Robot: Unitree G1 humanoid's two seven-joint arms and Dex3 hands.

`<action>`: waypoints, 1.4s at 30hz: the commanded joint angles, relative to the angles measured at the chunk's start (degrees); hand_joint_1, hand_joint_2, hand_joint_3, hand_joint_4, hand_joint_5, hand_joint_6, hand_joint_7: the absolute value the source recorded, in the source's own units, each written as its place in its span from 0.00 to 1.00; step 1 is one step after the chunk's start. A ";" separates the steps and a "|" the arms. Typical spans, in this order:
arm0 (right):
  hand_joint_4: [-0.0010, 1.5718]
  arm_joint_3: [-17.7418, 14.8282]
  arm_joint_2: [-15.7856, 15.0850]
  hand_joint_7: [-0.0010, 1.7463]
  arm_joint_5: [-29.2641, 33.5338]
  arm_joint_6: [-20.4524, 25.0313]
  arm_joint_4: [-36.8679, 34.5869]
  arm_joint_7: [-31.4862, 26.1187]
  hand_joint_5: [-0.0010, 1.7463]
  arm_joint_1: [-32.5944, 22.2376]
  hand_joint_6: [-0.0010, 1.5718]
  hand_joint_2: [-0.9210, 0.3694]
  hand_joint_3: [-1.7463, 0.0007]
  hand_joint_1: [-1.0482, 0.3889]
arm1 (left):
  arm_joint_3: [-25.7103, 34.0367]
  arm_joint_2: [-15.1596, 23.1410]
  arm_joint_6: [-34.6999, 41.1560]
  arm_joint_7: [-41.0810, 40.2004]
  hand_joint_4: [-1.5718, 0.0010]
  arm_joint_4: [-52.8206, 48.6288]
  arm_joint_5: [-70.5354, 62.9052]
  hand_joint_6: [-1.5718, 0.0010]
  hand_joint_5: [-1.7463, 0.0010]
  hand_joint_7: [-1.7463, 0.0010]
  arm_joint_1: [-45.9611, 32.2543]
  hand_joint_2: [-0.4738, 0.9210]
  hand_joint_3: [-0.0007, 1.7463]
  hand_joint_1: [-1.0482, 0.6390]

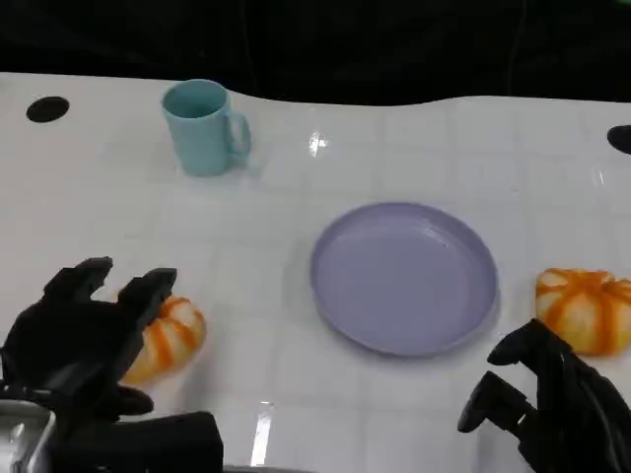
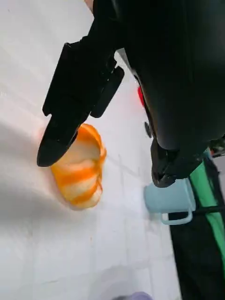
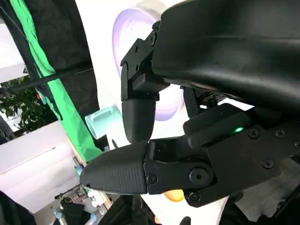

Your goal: Grasp the bread from the table and place it into the plate.

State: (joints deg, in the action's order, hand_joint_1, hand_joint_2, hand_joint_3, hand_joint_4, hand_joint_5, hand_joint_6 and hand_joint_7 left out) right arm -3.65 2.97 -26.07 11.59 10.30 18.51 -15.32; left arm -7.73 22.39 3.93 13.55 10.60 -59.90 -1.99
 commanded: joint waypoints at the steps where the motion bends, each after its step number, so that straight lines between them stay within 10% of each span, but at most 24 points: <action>1: 0.42 -0.38 -0.51 0.99 -0.45 -1.27 -0.27 0.75 1.00 0.07 0.26 0.00 0.75 0.39 | -2.16 2.62 0.31 1.86 0.99 -4.35 0.95 0.88 0.91 0.99 3.52 0.87 0.00 0.29; 42: 0.40 -0.14 -0.50 0.99 -1.20 0.50 2.16 -0.40 1.00 -1.27 0.25 0.00 0.74 0.40 | -16.78 4.68 -2.94 1.54 0.99 -37.55 9.47 0.94 1.00 0.99 25.17 0.93 0.00 0.35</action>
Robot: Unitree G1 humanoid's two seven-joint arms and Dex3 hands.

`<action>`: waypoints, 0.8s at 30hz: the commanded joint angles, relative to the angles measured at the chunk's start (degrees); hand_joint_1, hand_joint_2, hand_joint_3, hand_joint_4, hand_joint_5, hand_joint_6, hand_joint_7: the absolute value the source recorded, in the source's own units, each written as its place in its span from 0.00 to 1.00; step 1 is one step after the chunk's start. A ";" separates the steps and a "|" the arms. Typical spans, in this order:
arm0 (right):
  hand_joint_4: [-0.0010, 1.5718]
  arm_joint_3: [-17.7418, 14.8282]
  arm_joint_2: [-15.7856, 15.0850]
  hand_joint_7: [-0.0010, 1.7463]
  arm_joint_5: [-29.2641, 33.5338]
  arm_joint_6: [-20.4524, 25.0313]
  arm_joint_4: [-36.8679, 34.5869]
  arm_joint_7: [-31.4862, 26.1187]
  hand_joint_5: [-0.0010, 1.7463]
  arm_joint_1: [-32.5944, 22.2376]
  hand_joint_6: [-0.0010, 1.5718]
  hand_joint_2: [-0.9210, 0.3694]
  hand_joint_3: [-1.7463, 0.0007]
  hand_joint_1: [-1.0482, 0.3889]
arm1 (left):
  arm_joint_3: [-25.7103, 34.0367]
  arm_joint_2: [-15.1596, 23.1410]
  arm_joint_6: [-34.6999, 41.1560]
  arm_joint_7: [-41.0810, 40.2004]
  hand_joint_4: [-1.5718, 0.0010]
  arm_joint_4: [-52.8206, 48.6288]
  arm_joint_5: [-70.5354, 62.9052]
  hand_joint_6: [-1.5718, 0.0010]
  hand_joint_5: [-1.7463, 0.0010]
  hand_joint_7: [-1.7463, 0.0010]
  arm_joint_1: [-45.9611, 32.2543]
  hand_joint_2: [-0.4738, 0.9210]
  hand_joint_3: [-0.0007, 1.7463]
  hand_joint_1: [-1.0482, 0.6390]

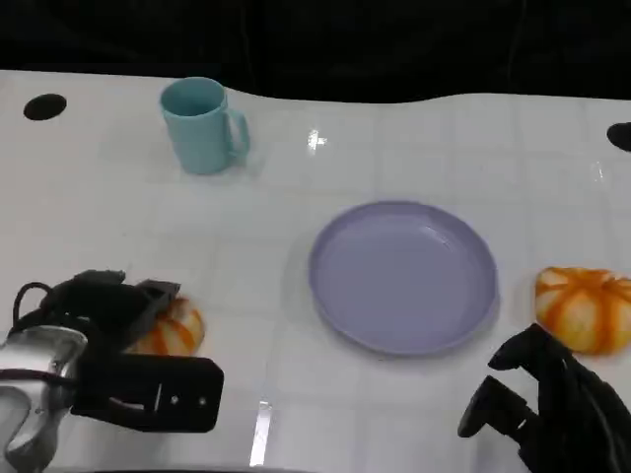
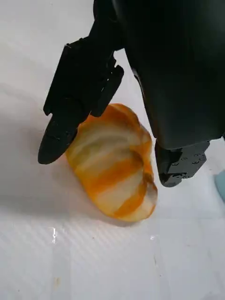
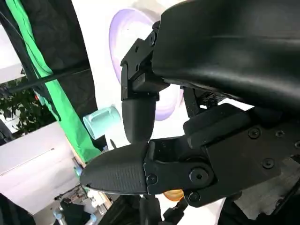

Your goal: Grasp the bread from the table and place it into the plate.

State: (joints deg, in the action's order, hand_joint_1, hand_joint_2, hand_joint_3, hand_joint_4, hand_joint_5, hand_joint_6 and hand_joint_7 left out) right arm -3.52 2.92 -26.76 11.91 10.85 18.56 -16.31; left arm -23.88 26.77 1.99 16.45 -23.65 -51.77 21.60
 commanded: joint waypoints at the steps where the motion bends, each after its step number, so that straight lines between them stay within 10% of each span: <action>1: 0.40 -0.25 -0.53 0.99 -0.52 0.33 1.73 -0.48 1.00 -0.30 0.25 0.00 0.73 0.40 | -0.86 0.21 -1.30 -1.56 0.99 -4.31 1.70 0.94 0.99 0.99 1.98 0.93 0.00 0.36; 14: 0.40 -0.33 -0.45 1.00 -0.77 0.91 2.27 -0.52 1.00 -0.66 0.23 0.00 0.73 0.40 | -2.13 -2.32 -8.71 -13.61 0.84 -19.51 6.60 0.84 0.93 0.96 6.00 0.98 0.01 0.45; 18: 0.41 -0.24 -0.50 1.00 -0.59 0.73 2.32 -0.48 1.00 -0.70 0.24 0.00 0.74 0.40 | -1.53 -2.42 -14.44 -22.73 0.60 -24.10 8.35 0.45 0.35 0.92 6.21 1.00 0.16 0.48; 21: 0.41 -0.13 -0.65 1.00 -0.38 0.92 2.59 -0.67 1.00 -0.73 0.24 0.00 0.73 0.39 | -2.15 -2.46 -16.73 -27.52 0.52 -27.05 7.92 0.37 0.10 0.64 6.91 1.00 0.18 0.45; 22: 0.41 -0.16 -0.63 1.00 -0.44 0.97 2.63 -0.72 1.00 -0.72 0.24 0.00 0.73 0.39 | -2.28 -2.55 -17.40 -29.32 0.50 -28.03 7.79 0.50 0.04 0.26 7.07 1.00 0.25 0.45; 24: 0.41 -0.19 -0.61 1.00 -0.46 0.99 2.62 -0.82 1.00 -0.68 0.24 0.00 0.73 0.40 | -2.49 -2.68 -18.44 -31.60 0.48 -29.51 7.79 0.59 0.01 0.07 7.45 1.00 0.29 0.44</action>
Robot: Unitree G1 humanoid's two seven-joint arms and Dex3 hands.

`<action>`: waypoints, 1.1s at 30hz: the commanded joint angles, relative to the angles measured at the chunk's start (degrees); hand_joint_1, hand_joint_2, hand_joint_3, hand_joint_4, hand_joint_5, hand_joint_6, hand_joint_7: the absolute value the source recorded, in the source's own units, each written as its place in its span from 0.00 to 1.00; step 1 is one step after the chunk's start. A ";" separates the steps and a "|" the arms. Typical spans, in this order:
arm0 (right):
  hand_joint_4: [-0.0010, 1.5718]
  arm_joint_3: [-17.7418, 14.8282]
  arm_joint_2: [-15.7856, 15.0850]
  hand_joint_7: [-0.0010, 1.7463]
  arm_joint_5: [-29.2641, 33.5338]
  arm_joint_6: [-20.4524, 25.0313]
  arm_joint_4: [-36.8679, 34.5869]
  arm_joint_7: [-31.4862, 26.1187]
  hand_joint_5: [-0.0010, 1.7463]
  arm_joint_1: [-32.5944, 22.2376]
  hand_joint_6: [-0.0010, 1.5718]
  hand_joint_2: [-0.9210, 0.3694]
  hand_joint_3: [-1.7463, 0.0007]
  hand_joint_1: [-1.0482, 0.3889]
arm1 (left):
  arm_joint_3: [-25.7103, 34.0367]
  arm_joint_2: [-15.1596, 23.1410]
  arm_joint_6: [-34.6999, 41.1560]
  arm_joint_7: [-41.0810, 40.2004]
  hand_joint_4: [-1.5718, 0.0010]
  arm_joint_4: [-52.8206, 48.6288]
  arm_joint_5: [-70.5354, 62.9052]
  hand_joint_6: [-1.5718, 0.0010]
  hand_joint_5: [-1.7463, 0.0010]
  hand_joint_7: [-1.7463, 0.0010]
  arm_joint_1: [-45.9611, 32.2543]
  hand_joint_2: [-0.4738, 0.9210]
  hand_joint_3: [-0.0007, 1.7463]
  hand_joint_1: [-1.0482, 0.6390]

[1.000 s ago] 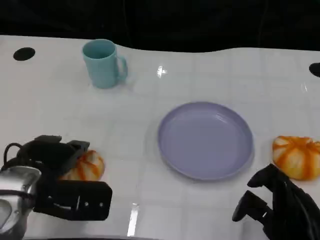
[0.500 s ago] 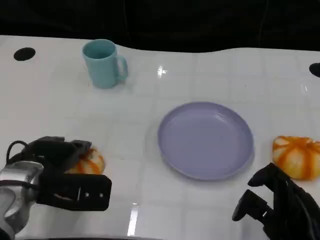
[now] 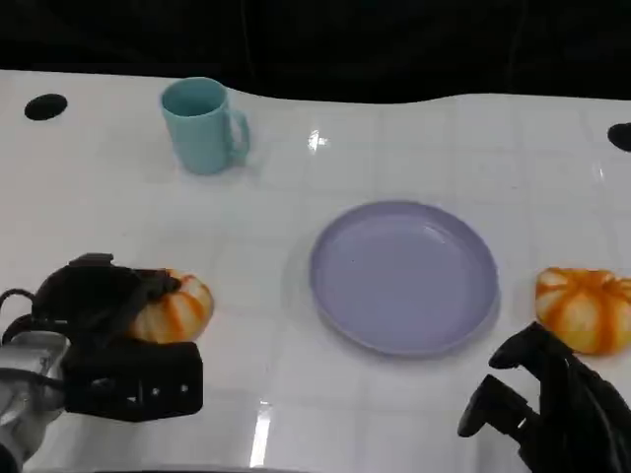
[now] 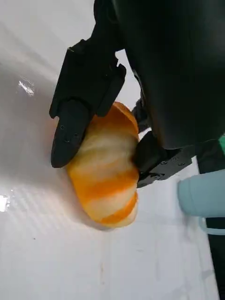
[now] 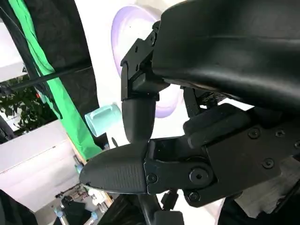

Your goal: Grasp the bread from the table and place it into the plate.

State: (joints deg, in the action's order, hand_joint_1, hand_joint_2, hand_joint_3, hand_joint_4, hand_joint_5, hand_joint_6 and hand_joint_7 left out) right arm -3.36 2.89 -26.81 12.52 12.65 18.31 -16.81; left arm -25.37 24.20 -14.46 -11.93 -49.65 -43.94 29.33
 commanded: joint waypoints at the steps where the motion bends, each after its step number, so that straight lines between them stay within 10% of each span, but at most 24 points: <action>1: 0.41 -0.38 -0.57 1.00 -0.49 0.37 0.75 -0.54 1.00 -0.15 0.24 0.00 0.73 0.40 | -1.12 -0.11 -2.29 -3.66 0.49 -3.97 0.04 0.62 0.00 0.03 -0.07 1.00 0.29 0.43; 15: 0.40 -0.45 -0.65 1.00 -0.70 0.18 0.33 -0.17 1.00 0.02 0.24 0.00 0.71 0.40 | 0.38 -0.02 -6.24 -10.88 0.50 -3.94 2.16 0.63 0.00 0.00 -0.42 1.00 0.21 0.47; 33: 0.41 -2.08 -1.60 0.99 -2.30 1.04 -0.96 1.10 1.00 0.88 0.25 0.00 0.73 0.40 | 4.54 -2.11 -6.26 -6.06 0.48 8.90 8.50 0.60 0.00 0.00 -0.28 0.89 0.44 0.49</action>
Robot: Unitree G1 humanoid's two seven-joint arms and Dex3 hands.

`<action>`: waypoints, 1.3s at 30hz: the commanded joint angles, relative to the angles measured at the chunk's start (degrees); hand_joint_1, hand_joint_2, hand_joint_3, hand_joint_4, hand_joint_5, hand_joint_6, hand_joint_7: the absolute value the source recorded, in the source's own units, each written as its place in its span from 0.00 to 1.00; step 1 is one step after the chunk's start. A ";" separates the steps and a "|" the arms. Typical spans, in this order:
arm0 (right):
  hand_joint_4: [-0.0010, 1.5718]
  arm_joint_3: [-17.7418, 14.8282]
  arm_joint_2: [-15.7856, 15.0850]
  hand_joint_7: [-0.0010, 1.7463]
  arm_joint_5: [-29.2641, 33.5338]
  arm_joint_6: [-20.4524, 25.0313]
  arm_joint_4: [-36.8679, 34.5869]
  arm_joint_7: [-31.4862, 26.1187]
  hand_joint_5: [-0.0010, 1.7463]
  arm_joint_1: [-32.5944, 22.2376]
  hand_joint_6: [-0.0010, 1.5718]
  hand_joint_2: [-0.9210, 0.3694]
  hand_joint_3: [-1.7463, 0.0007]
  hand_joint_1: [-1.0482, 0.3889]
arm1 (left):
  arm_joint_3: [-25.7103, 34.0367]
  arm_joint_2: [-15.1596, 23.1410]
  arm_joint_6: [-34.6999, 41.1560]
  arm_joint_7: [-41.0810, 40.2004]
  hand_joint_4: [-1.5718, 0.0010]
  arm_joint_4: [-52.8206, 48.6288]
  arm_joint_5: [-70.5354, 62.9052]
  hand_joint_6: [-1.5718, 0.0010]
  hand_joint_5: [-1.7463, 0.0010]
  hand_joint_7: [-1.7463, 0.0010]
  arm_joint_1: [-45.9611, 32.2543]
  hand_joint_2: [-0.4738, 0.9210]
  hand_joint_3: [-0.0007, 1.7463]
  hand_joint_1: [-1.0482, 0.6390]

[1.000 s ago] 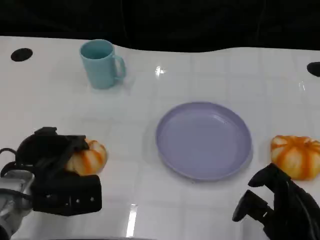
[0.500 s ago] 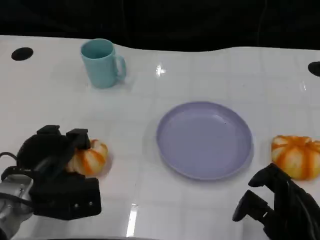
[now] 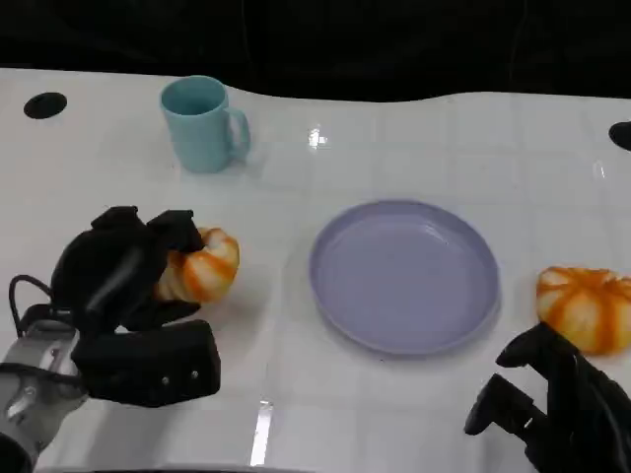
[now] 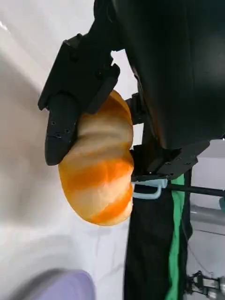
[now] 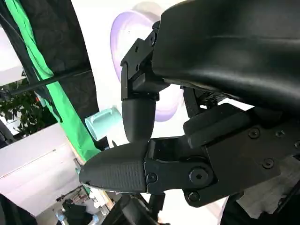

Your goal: Grasp the bread from the table and place it into the plate.

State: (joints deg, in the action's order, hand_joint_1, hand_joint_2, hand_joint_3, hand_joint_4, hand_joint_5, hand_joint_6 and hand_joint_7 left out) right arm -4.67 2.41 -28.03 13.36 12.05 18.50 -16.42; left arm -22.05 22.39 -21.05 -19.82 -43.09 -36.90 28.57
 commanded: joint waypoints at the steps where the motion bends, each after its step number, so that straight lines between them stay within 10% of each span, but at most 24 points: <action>1: 0.41 -0.87 -1.30 0.99 -1.32 0.36 -0.49 1.12 1.00 0.61 0.25 0.00 0.73 0.40 | 1.36 -0.64 0.60 2.36 0.48 2.90 1.74 0.60 0.00 0.00 0.79 0.88 0.44 0.49; 24: 0.41 -0.08 -1.62 0.98 -0.32 0.07 -1.27 1.94 1.00 1.26 0.27 0.00 0.72 0.40 | -1.74 -11.92 -7.23 2.09 0.43 -4.06 0.74 0.54 0.00 0.00 12.06 0.72 0.71 0.49; 39: 0.43 0.03 -1.77 0.99 -0.79 0.74 -0.96 2.63 1.00 1.09 0.27 0.00 0.72 0.40 | -8.37 -21.42 -3.58 0.64 0.43 -12.83 -4.49 0.56 0.00 0.00 20.40 0.73 0.60 0.50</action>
State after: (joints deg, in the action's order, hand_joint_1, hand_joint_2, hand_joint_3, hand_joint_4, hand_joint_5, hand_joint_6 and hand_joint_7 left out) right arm -4.64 1.40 -28.37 14.16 10.65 20.57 -15.09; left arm -29.63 1.54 -24.99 -17.69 -54.17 -40.50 46.90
